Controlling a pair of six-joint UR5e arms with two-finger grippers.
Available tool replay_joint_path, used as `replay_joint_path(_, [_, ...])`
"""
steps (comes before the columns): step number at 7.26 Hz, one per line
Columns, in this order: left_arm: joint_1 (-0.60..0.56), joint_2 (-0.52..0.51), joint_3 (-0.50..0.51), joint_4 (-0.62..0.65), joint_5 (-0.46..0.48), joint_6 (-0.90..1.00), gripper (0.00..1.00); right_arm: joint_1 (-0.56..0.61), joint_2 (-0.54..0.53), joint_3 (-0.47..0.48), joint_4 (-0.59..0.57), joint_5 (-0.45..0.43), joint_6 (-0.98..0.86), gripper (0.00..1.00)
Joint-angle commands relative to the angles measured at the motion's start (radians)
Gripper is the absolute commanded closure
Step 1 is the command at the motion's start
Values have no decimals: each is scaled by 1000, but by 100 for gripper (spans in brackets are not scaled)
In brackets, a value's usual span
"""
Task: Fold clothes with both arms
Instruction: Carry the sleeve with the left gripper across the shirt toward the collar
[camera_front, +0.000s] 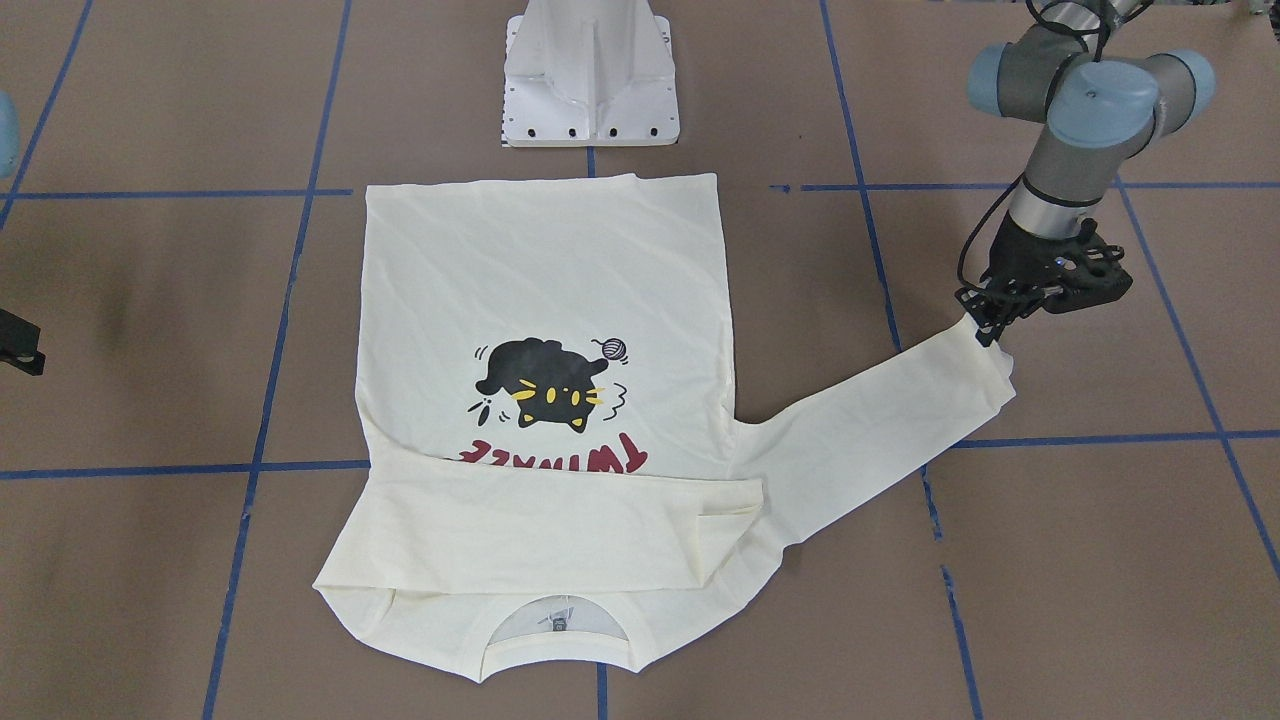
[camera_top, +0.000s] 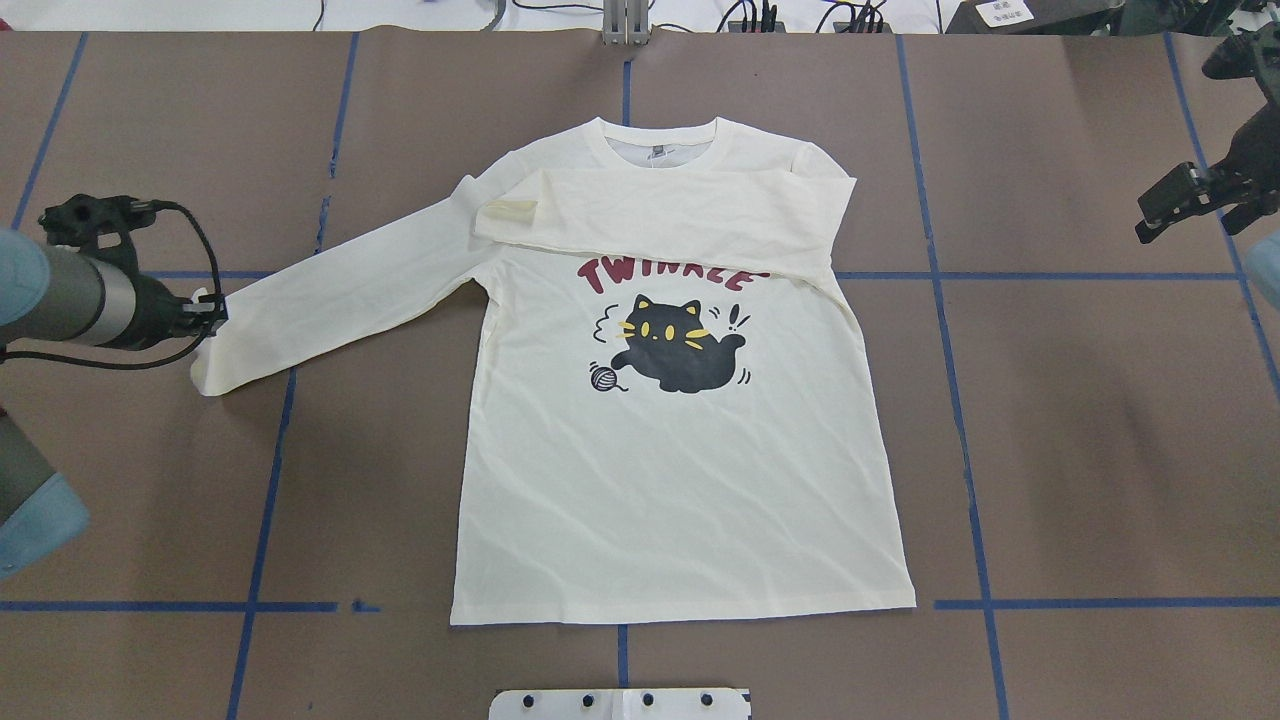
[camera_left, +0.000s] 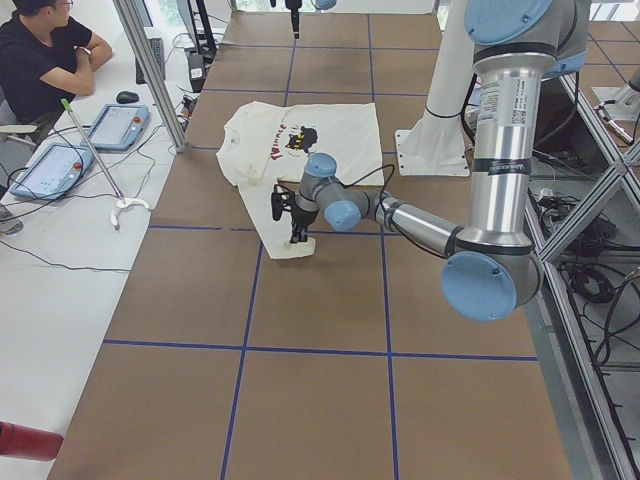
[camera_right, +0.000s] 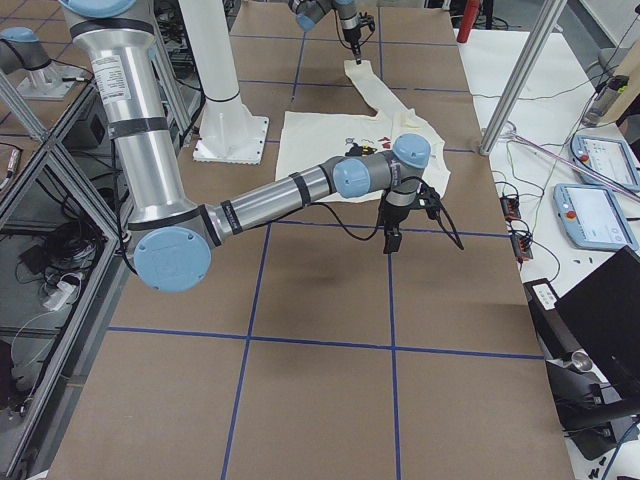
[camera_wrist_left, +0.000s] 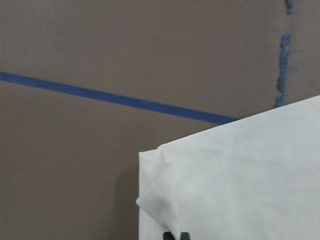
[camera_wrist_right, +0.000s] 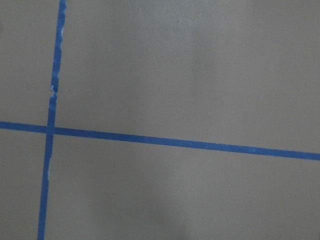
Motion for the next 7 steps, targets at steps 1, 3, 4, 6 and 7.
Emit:
replay_joint_path(1, [-10,-241,32,203,-4,-3,100,20,-44,13,6,-4,-27,0])
replay_joint_path(3, [-41,-445,164,233,-20,-38,100,37,-102,17,59,-4,-46,0])
replay_joint_path(4, [-54,-551,254,225,-39,-72,100,37,-130,10,111,-4,-46,0])
replay_joint_path(6, [-56,-735,362,187,-106,-193,100,39,-145,10,119,-2,-41,0])
replay_joint_path(7, [-53,-822,430,82,-141,-281,100,40,-147,10,121,-2,-41,0])
